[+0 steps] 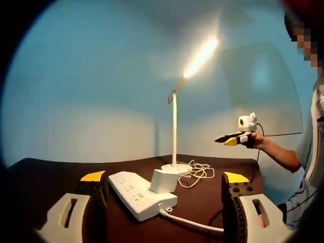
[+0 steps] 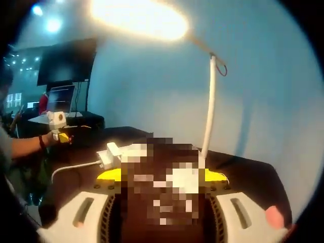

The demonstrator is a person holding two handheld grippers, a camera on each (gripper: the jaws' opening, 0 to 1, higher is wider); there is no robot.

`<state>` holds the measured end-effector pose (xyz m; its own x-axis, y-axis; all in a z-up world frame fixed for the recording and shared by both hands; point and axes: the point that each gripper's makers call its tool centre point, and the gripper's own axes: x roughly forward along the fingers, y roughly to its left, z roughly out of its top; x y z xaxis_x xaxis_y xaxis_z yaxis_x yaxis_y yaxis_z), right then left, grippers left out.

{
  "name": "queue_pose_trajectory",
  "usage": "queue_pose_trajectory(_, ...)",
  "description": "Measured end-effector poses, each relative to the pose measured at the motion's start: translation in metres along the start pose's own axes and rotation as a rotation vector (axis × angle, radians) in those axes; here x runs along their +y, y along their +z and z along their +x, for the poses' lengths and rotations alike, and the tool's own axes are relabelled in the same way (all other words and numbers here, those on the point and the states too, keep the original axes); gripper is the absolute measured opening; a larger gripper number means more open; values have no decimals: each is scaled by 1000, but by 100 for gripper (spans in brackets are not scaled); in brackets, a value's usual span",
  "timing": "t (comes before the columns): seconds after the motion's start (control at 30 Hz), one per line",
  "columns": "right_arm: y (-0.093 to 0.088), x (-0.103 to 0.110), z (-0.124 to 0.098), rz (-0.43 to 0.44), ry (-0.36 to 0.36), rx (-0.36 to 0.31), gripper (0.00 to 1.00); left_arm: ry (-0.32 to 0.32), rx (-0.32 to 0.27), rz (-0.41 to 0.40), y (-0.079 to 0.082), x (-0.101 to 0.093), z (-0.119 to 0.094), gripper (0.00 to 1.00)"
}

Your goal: Insert the desk lamp plug into the socket, turn on the power strip switch, turn on the lamp switch, then turn off the lamp switch, turn off the power strip switch, and remove the plug from the socket.

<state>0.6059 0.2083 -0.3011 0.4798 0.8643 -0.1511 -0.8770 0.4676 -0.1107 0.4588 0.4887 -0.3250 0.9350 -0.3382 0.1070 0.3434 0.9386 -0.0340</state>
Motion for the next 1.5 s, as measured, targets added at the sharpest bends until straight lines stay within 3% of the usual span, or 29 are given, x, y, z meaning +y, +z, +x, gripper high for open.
queue_pose_trajectory(0.33,-14,14,-8,1,42,8,67,61,78,37,-17,12,-2,89)
queue_pose_trajectory(0.5,-25,14,-9,23,46,19,73,61,65,6,-18,16,-3,89)
queue_pose_trajectory(0.6,-28,15,-13,36,50,14,75,76,91,29,-25,21,-2,89)
queue_pose_trajectory(0.8,-33,12,-23,71,35,-11,77,64,130,22,-34,21,-3,89)
queue_pose_trajectory(0.93,-36,10,-26,119,32,-36,86,54,166,42,-41,15,-4,89)
queue_pose_trajectory(1.13,-51,13,-30,125,28,-10,91,19,217,79,-50,2,-6,89)
queue_pose_trajectory(1.5,-66,9,-41,176,22,-25,96,22,177,25,-50,-8,-4,89)
